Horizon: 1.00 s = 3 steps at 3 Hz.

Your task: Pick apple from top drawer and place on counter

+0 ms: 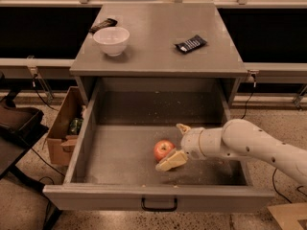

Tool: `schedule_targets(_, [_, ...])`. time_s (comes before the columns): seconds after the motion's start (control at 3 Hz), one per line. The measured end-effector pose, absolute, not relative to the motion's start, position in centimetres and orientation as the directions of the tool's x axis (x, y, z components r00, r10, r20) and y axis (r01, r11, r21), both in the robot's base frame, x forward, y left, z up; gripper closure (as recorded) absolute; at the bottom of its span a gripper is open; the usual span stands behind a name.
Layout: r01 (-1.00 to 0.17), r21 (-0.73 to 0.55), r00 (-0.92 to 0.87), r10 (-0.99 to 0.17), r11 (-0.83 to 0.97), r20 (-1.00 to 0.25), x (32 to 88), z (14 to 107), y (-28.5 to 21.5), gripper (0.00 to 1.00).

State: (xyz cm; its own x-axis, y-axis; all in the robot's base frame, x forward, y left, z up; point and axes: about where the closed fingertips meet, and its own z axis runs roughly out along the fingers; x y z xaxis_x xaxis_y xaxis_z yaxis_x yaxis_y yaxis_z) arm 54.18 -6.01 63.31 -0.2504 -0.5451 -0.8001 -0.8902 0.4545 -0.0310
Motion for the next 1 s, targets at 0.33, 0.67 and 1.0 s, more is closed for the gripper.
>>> schedule_targets(0.33, [-0.908,-0.026,-0.232,-0.556,0.417,-0.799,53.38,61.87,-4.47,0.26])
schedule_targets(0.67, [-0.908,-0.026,-0.232,-0.556,0.417,-0.799,53.38,61.86,-4.47,0.5])
schedule_targets(1.0, [-0.908,-0.026,-0.232,-0.556,0.417,-0.799,53.38,61.86,-4.47,0.73])
